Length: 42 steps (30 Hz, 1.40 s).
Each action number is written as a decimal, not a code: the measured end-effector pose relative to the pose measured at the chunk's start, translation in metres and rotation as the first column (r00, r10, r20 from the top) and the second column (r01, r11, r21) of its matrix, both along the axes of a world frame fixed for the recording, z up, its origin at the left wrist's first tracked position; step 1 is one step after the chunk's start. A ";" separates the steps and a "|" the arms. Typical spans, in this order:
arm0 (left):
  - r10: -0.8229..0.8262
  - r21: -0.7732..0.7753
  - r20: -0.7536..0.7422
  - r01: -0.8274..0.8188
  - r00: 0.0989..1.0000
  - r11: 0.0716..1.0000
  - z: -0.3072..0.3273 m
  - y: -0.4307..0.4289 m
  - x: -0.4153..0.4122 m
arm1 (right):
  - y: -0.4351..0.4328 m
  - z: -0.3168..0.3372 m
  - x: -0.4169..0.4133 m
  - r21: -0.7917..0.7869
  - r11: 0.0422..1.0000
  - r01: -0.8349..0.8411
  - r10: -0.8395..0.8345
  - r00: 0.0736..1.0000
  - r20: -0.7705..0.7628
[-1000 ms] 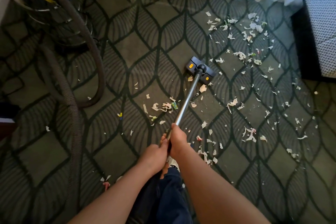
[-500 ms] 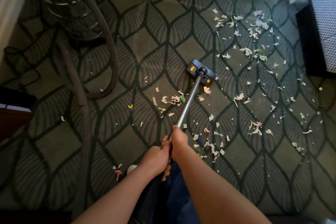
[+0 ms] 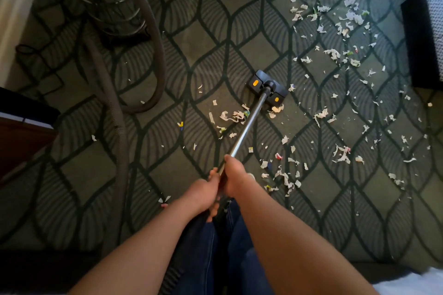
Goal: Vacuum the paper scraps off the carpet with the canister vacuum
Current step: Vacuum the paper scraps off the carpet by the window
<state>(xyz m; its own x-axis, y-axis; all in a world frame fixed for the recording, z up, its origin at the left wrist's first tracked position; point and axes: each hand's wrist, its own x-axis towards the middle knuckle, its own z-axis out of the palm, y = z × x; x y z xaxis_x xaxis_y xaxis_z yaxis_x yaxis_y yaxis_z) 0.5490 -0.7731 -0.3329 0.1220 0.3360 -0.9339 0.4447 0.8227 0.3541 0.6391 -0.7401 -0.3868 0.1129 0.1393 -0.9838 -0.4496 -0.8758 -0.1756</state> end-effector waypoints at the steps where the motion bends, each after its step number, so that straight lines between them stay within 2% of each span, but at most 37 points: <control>1: 0.000 -0.012 -0.003 0.000 1.000 1.000 0.000 0.003 -0.002 | 0.001 0.000 0.000 -0.001 1.000 -0.006 0.006 1.000 -0.019; 8: 0.029 -0.174 0.004 -0.028 1.000 0.984 -0.005 0.010 -0.005 | 0.000 0.001 0.007 -0.015 0.999 -0.029 0.027 0.994 -0.103; 12: 0.052 -0.003 -0.115 -0.052 0.992 0.999 -0.017 0.000 0.012 | -0.004 -0.005 0.024 -0.033 0.998 -0.056 0.053 0.993 -0.103; 15: -0.091 0.122 -0.249 0.124 0.964 0.985 -0.023 -0.012 0.017 | -0.001 -0.004 0.031 -0.062 0.998 0.012 -0.025 0.979 -0.204; 20: -0.103 0.185 -0.314 0.168 0.944 0.968 -0.017 -0.024 0.027 | -0.009 -0.015 0.026 -0.051 0.998 0.040 -0.045 0.993 -0.105; 28: -0.004 0.257 -0.169 0.048 0.986 0.965 -0.010 0.020 0.081 | 0.044 0.009 0.085 0.061 0.998 0.003 -0.004 1.000 0.017; 37: 0.036 0.282 -0.154 0.009 0.987 0.959 -0.011 0.137 0.185 | 0.164 0.023 0.179 0.141 0.990 0.004 -0.018 0.995 0.099; 42: 0.124 0.278 -0.126 -0.085 0.984 0.957 0.002 0.212 0.254 | 0.237 0.033 0.245 0.181 0.983 -0.020 -0.004 0.992 0.128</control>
